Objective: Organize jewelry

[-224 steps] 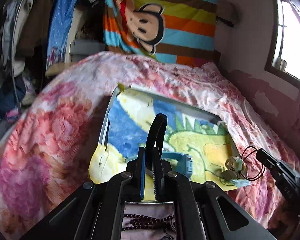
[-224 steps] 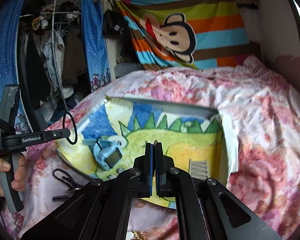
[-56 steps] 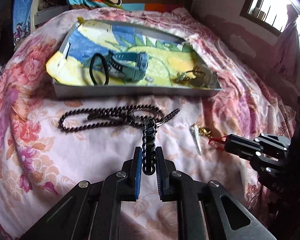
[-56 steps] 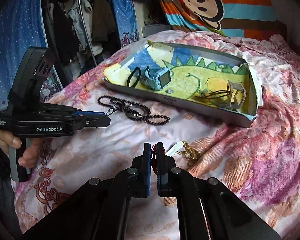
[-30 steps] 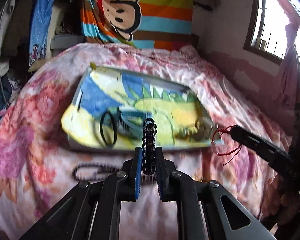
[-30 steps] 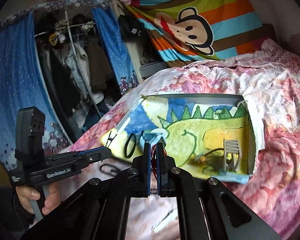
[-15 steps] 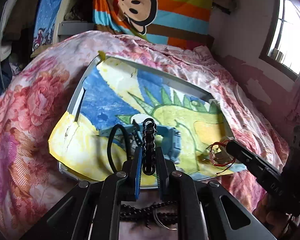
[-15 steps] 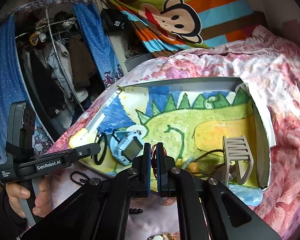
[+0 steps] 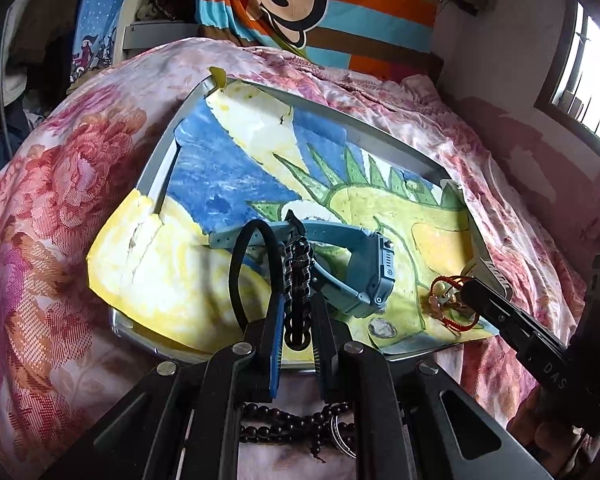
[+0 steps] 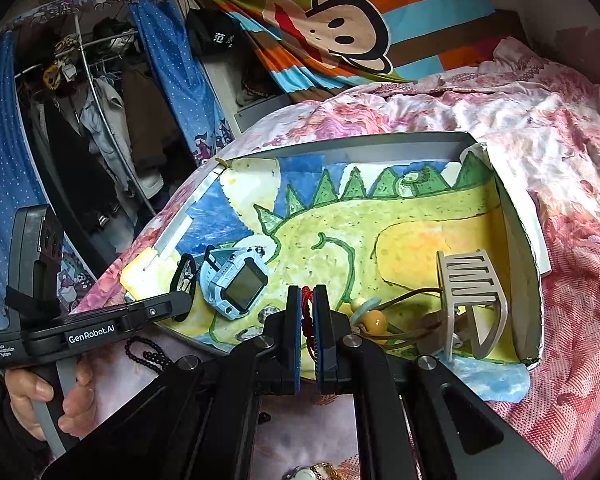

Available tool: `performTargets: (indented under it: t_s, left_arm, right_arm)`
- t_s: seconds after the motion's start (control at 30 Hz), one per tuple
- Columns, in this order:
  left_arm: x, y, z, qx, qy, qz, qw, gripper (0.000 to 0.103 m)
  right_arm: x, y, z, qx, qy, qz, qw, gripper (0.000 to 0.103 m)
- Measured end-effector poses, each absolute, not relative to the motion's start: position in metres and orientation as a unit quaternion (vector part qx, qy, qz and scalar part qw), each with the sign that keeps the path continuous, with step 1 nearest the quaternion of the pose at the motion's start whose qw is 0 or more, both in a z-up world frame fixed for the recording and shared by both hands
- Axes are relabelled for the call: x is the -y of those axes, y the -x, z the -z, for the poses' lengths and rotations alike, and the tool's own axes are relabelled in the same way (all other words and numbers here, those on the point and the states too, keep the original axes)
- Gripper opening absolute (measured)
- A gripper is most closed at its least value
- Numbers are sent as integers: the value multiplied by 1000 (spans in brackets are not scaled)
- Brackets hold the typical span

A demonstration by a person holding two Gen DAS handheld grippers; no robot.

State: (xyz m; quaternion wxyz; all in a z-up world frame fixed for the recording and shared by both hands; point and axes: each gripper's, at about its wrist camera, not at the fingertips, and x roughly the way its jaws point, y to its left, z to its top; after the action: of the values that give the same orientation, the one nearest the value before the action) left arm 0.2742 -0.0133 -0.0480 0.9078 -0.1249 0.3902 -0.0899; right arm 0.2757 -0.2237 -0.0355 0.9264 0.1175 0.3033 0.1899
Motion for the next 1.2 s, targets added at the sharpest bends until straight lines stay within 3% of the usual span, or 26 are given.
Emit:
performTargets:
  t_s: [0.2, 0.3, 0.37, 0.43, 0.5, 0.77, 0.8, 0.87, 0.9, 0.93, 1.1, 1.2]
  left_arm:
    - [12, -274, 47, -394, 132, 87, 905, 12]
    - [11, -272, 44, -393, 134, 83, 906, 12]
    - [10, -268, 43, -389, 141, 80, 907, 14]
    - [10, -265, 41, -387, 143, 81, 907, 23]
    - [11, -261, 39, -382, 141, 81, 910, 25]
    - [7, -237, 19, -357, 132, 78, 921, 26]
    - [7, -233, 15, -352, 129, 77, 924, 28]
    - [6, -224, 6, -334, 128, 76, 931, 47]
    - [4, -218, 2, -323, 134, 75, 934, 67]
    - [1, -210, -4, -301, 144, 72, 940, 78]
    - [-4, -185, -25, -260, 150, 72, 951, 81]
    - [-6, -166, -32, -234, 149, 72, 958, 97]
  right_arm:
    - [227, -271, 32, -297, -114, -174, 932, 7]
    - [229, -267, 28, -290, -110, -162, 937, 22]
    - [230, -263, 24, -281, -106, -153, 941, 38]
    - [232, -258, 18, -272, -98, -146, 946, 38]
    - [234, -253, 12, -263, -88, -135, 951, 38]
    - [247, -214, -27, -214, -82, -105, 968, 66]
    - [248, -210, -31, -210, -83, -106, 968, 69]
    - [250, -198, -40, -202, -87, -109, 969, 78]
    - [251, -193, -43, -200, -87, -111, 970, 79]
    - [251, -188, -47, -198, -85, -113, 970, 81]
    - [251, -153, -65, -172, -68, -111, 976, 94]
    - [251, -132, -74, -152, -65, -119, 979, 96]
